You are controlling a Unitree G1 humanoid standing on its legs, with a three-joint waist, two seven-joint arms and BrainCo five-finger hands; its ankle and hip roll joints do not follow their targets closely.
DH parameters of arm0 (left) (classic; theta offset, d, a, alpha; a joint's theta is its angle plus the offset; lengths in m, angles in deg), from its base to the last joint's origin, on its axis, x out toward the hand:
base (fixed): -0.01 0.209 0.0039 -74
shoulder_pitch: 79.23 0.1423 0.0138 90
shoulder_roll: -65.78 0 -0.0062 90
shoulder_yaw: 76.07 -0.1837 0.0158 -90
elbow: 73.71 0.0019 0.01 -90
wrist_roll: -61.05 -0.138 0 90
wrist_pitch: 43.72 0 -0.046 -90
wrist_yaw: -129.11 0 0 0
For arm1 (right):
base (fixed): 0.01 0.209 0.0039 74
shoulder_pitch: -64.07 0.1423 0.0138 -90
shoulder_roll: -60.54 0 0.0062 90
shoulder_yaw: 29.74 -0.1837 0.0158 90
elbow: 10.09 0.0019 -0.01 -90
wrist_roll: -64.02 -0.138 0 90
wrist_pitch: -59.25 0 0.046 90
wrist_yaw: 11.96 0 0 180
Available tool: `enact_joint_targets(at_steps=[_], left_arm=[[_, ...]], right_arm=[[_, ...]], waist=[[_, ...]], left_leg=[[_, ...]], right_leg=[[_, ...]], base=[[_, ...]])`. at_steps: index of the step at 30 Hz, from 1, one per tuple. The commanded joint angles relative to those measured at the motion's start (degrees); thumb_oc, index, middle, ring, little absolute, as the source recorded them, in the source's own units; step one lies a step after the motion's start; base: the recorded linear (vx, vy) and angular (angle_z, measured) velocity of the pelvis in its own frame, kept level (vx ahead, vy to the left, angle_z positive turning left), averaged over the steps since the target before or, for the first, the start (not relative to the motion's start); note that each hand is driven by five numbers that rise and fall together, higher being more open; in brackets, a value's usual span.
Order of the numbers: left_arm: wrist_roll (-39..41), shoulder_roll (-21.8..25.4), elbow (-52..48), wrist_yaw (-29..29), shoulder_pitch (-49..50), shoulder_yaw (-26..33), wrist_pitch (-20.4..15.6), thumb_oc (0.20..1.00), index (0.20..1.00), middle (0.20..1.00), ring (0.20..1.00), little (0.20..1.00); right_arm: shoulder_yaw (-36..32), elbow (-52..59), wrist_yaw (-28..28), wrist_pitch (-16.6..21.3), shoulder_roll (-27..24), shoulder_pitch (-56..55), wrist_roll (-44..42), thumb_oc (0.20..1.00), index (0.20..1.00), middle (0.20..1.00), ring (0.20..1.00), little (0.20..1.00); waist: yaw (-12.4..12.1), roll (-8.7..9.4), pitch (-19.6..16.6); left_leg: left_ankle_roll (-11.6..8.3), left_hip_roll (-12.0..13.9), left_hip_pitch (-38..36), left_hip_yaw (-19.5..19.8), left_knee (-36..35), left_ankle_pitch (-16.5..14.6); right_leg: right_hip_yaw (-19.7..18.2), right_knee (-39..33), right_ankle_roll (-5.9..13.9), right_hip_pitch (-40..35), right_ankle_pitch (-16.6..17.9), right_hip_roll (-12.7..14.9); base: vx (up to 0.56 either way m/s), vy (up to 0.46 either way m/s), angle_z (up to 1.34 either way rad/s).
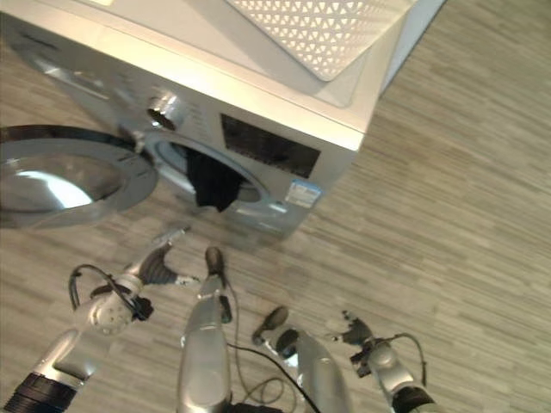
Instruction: Grab the laundry basket,head to the washer,open it,put in the laundry and shut it.
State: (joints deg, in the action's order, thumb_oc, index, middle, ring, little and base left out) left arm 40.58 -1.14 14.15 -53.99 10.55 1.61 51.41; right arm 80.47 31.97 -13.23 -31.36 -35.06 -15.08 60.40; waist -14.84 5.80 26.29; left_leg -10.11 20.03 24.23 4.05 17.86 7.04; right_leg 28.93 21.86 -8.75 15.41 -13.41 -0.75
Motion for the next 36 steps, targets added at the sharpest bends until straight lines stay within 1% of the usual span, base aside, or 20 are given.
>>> enact_joint_targets(at_steps=[1,2,3,4,5,6,7,9,10,11,12,14,16,18,20,22,26,31,33,36], left_arm=[[3.5,0.1,-5.9,-0.5,0.1,0.3,-4.8,1.000,1.000,1.000,1.000,1.000],[3.9,0.2,-6.3,-0.9,0.7,0.4,-5.0,1.000,1.000,1.000,1.000,1.000],[3.9,0.2,-6.6,-1.0,1.0,0.6,-4.9,1.000,1.000,1.000,1.000,1.000],[3.8,0.5,-6.7,-1.1,1.4,0.8,-5.1,1.000,1.000,1.000,1.000,1.000],[3.8,0.2,-6.8,-1.2,1.6,0.9,-4.9,1.000,1.000,1.000,1.000,1.000],[3.8,0.2,-6.8,-1.2,1.7,1.0,-4.9,1.000,1.000,1.000,1.000,1.000],[5.2,0.0,-6.8,-1.2,1.6,0.6,-5.2,1.000,1.000,1.000,1.000,1.000],[5.7,-0.2,-6.8,-1.2,1.6,0.4,-5.2,1.000,1.000,1.000,1.000,1.000],[6.1,-0.2,-7.3,-1.0,2.7,0.2,-5.5,1.000,1.000,1.000,1.000,1.000],[6.1,-0.2,-7.4,-1.0,2.7,0.4,-5.5,1.000,1.000,1.000,1.000,1.000],[6.2,-0.1,-7.4,-0.8,3.9,0.2,-5.6,1.000,1.000,1.000,1.000,1.000],[6.2,0.2,-7.4,-0.7,4.2,0.1,-5.5,1.000,1.000,1.000,1.000,1.000],[6.4,0.3,-6.6,-0.3,4.6,-1.2,-5.4,1.000,1.000,1.000,1.000,1.000],[6.4,0.1,-6.5,0.2,4.0,-3.3,-5.5,1.000,1.000,1.000,1.000,1.000],[6.4,0.0,-6.4,0.2,3.6,-4.3,-5.5,1.000,1.000,1.000,1.000,1.000],[6.4,-0.3,-6.6,0.5,2.2,-7.0,-5.6,1.000,1.000,1.000,1.000,1.000],[6.6,-0.8,-6.1,1.3,0.4,-9.9,-5.6,1.000,1.000,1.000,1.000,1.000],[6.4,-1.6,-5.1,2.5,-2.1,-12.5,-5.4,1.000,1.000,1.000,1.000,1.000],[5.9,-2.0,-4.9,3.3,-3.2,-12.8,-5.3,1.000,1.000,1.000,1.000,1.000],[5.7,-2.3,-4.7,3.8,-4.3,-13.7,-5.4,1.000,1.000,1.000,1.000,1.000]], right_arm=[[-0.4,0.7,1.0,1.0,-0.5,-1.2,-0.5,1.000,1.000,1.000,1.000,1.000],[-0.5,0.3,1.1,1.1,-0.4,-0.8,-0.5,1.000,1.000,1.000,1.000,1.000],[-0.4,0.1,1.1,1.2,-0.5,-0.7,-0.5,1.000,1.000,1.000,1.000,1.000],[-1.3,0.0,1.0,1.1,-0.4,-1.0,-0.3,1.000,1.000,1.000,1.000,1.000],[-1.4,-0.1,1.0,0.8,-0.5,-0.8,-0.1,1.000,1.000,1.000,1.000,1.000],[-1.3,-0.2,1.0,0.8,-0.5,-0.8,-0.1,1.000,1.000,1.000,1.000,1.000],[-1.7,-2.4,1.6,0.6,0.2,1.4,-0.8,1.000,1.000,1.000,1.000,1.000],[-1.9,-3.6,2.0,0.6,0.9,2.6,-1.3,1.000,1.000,1.000,1.000,1.000],[-1.8,-5.5,2.6,0.3,2.0,4.9,-1.8,1.000,1.000,1.000,1.000,1.000],[-1.7,-5.9,2.6,0.4,2.1,5.2,-1.8,1.000,1.000,1.000,1.000,1.000],[-1.5,-7.3,3.4,0.3,3.4,7.7,-2.7,1.000,1.000,1.000,1.000,1.000],[-1.7,-8.6,3.8,0.3,4.1,8.9,-3.5,1.000,1.000,1.000,1.000,1.000],[-3.2,-11.2,5.4,0.5,4.9,13.3,-6.8,1.000,1.000,1.000,1.000,1.000],[-5.1,-15.5,7.9,0.9,4.0,19.9,-9.6,1.000,1.000,1.000,1.000,1.000],[-6.0,-16.6,8.7,1.0,3.1,21.9,-10.3,1.000,1.000,1.000,1.000,1.000],[-8.7,-19.0,10.9,1.4,0.6,26.5,-13.5,1.000,1.000,1.000,1.000,1.000],[-11.8,-21.1,12.8,2.1,-1.9,30.0,-17.8,1.000,1.000,1.000,1.000,1.000],[-17.9,-24.0,12.8,3.3,-3.1,33.3,-27.5,1.000,1.000,1.000,1.000,1.000],[-21.1,-25.6,12.4,4.2,-3.6,34.9,-33.8,1.000,1.000,1.000,1.000,1.000],[-22.5,-27.4,11.7,4.7,-4.1,36.8,-37.7,1.000,1.000,1.000,1.000,1.000]], waist=[[2.2,0.94,-2.1],[2.5,-0.19,-2.5],[2.5,-0.09,-2.5],[3.6,-1.94,-3.3],[3.8,-2.43,-3.4],[3.9,-2.34,-3.4],[3.8,-3.52,-3.2],[3.8,-3.83,-3.2],[3.3,-4.97,-2.5],[3.4,-4.83,-2.5],[2.6,-5.72,-1.6],[2.3,-5.87,-1.3],[1.3,-6.92,-0.1],[-0.4,-8.10,1.1],[-1.0,-8.55,1.5],[-2.5,-9.91,2.3],[-4.2,-11.48,3.3],[-5.8,-13.28,3.3],[-7.2,-14.60,3.3],[-8.7,-16.00,3.0]], left_leg=[[2.81,4.1,-1.2,4.7,-6.2,7.2],[2.81,4.5,-2.4,4.0,-8.4,6.9],[2.87,4.4,-3.0,3.5,-9.2,7.1],[2.33,3.4,-4.1,-0.8,-12.1,3.5],[2.49,2.1,-4.3,-1.8,-12.6,2.8],[2.62,1.8,-4.2,-1.9,-12.6,2.7],[2.77,-0.2,-3.3,-2.8,-12.6,2.1],[3.13,-1.1,-2.7,-3.1,-12.5,1.8],[3.90,-2.7,-2.1,-3.1,-12.3,0.8],[4.06,-2.9,-1.9,-3.1,-12.0,0.6],[4.51,-4.2,-0.9,-3.1,-11.6,0.2],[4.77,-4.9,0.1,-2.9,-11.2,0.1],[5.12,-6.9,2.8,-2.5,-10.3,0.0],[5.66,-9.1,5.5,-1.6,-10.0,0.0],[5.75,-9.7,6.4,-1.3,-9.8,0.1],[6.01,-11.8,9.6,0.0,-9.3,0.4],[6.40,-14.2,13.2,1.3,-8.8,0.6],[6.94,-16.8,16.5,2.8,-8.4,0.8],[7.18,-18.3,17.8,3.2,-8.6,1.1],[7.44,-20.1,19.3,4.1,-9.1,1.4]], right_leg=[[-1.0,-1.8,7.99,-6.0,-2.2,4.2],[-1.0,-0.3,8.53,-5.1,-2.3,5.0],[-1.2,0.2,8.63,-4.9,-2.5,5.3],[-0.5,2.4,9.76,-4.2,-2.0,7.9],[-0.6,3.3,10.17,-3.5,-1.7,9.3],[-0.7,3.5,10.31,-3.3,-1.7,9.5],[-0.5,4.3,11.14,-1.9,-0.4,11.6],[-0.1,4.5,11.62,-1.5,0.2,12.6],[-0.2,4.6,12.23,-0.9,1.2,13.9],[-0.3,4.7,12.37,-0.8,1.2,14.1],[-0.2,4.4,12.75,-0.2,2.1,15.2],[0.0,4.4,12.96,0.3,2.4,15.7],[0.9,4.3,13.23,1.4,2.7,16.9],[2.1,4.4,13.64,2.7,3.0,18.1],[2.8,4.5,13.74,3.0,3.0,18.5],[4.4,4.9,13.92,4.3,2.6,19.7],[6.2,6.3,14.18,6.5,2.1,21.2],[8.1,7.9,14.52,8.5,1.2,23.0],[9.5,8.8,14.80,9.1,0.7,24.1],[11.1,10.0,15.14,9.7,0.0,25.5]], base=[[0.23,0.352,-0.64],[0.14,0.238,-0.10],[0.12,0.393,0.10],[0.07,0.370,0.14],[0.06,0.379,0.28],[-0.05,0.332,0.50],[-0.05,0.227,0.52],[-0.03,0.285,0.24],[-0.01,0.266,0.16],[-0.04,0.304,0.34],[-0.04,0.183,0.32],[-0.04,0.159,0.20],[-0.04,0.158,0.30],[-0.03,0.111,0.43],[0.00,0.039,0.27],[0.02,0.043,0.18],[0.02,0.039,0.44],[0.04,0.031,0.40],[0.07,0.030,0.22],[0.08,0.015,0.44]])
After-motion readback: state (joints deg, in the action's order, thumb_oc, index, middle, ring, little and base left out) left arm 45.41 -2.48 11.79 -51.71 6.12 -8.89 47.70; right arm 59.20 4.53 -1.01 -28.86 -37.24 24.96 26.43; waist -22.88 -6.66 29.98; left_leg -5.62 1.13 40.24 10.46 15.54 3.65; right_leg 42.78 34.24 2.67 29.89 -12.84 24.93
